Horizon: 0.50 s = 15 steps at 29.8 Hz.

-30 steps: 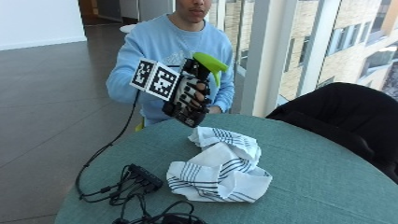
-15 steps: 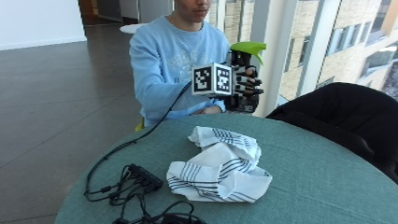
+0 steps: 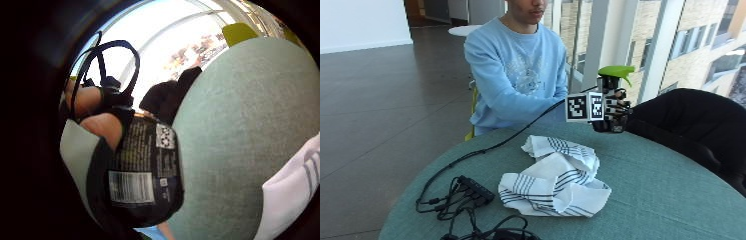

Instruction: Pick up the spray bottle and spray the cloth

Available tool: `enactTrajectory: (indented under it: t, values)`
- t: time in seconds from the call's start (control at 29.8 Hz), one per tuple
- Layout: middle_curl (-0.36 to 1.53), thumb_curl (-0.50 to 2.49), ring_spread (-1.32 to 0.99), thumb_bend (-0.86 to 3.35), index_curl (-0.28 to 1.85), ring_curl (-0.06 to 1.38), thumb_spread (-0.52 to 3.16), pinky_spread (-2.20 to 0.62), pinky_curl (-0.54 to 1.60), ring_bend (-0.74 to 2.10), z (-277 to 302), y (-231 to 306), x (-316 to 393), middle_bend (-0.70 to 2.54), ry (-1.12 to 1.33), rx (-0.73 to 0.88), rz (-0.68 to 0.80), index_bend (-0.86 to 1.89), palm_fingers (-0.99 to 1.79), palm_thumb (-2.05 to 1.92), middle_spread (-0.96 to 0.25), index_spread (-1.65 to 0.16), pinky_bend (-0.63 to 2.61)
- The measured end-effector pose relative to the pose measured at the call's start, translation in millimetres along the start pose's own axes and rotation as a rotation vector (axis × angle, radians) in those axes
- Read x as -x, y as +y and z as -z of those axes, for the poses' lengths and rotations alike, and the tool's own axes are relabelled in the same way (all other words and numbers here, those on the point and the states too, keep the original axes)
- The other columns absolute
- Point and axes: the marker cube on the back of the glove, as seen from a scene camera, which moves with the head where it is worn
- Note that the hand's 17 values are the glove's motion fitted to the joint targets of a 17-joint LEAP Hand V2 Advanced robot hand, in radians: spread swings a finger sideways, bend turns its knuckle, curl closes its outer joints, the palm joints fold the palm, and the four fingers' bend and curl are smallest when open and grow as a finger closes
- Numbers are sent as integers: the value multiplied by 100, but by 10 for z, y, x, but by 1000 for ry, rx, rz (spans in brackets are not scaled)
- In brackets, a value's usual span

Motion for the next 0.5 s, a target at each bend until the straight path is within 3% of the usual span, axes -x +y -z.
enactTrajectory:
  t: [0.5]
  values:
    - [45, 52, -3, -3, 44, 36, 99, 16, 35, 34, -199, 72, -290, 25, 54, -6, -29, 18, 113, 87, -9, -22, 18]
